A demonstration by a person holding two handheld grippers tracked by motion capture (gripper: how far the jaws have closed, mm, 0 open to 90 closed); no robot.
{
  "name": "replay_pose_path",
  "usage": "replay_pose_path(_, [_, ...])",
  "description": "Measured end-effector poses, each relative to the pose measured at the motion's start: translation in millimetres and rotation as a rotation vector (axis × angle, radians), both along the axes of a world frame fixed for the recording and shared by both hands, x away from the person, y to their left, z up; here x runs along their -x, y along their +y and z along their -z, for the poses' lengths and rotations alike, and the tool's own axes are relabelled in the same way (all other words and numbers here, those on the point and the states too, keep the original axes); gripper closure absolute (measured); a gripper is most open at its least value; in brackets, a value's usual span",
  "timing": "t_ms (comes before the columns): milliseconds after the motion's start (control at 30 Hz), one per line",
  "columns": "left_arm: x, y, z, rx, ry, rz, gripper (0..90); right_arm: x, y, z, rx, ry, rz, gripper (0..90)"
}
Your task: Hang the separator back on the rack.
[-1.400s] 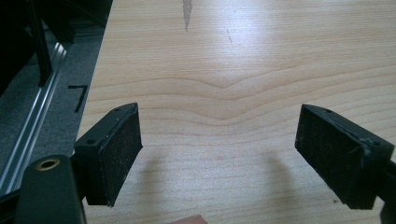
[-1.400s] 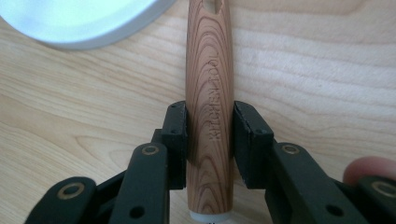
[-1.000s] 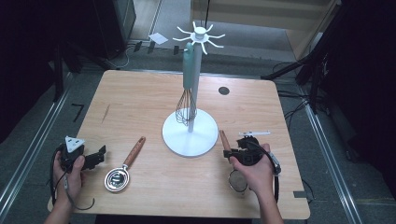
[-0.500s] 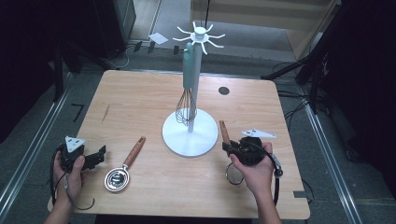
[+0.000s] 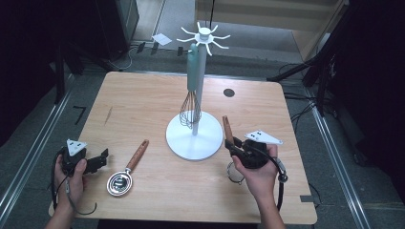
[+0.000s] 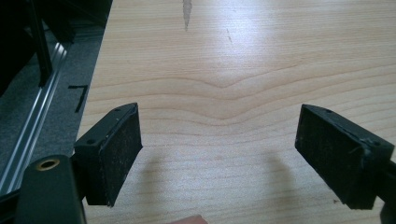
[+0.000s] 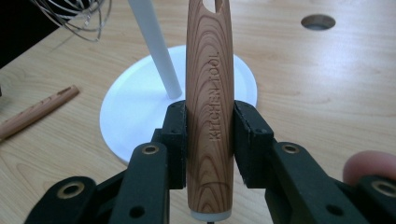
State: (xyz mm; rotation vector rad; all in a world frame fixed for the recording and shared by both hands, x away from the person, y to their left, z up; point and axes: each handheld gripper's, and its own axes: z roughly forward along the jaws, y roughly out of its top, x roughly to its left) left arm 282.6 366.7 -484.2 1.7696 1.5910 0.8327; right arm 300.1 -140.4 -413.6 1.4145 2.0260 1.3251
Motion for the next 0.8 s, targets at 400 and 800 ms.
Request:
replay_pose_path(400, [0.5, 0.0, -0.2, 0.0, -0.005, -0.005, 15.3, 3.4, 5.5, -18.3, -0.019, -0.091, -0.01, 69.4])
replay_pose_path(800, [1.0, 0.0, -0.5, -0.004, -0.007, 0.003, 15.3, 3.3, 9.2, -33.6, -0.04, -0.172, -0.003, 69.4])
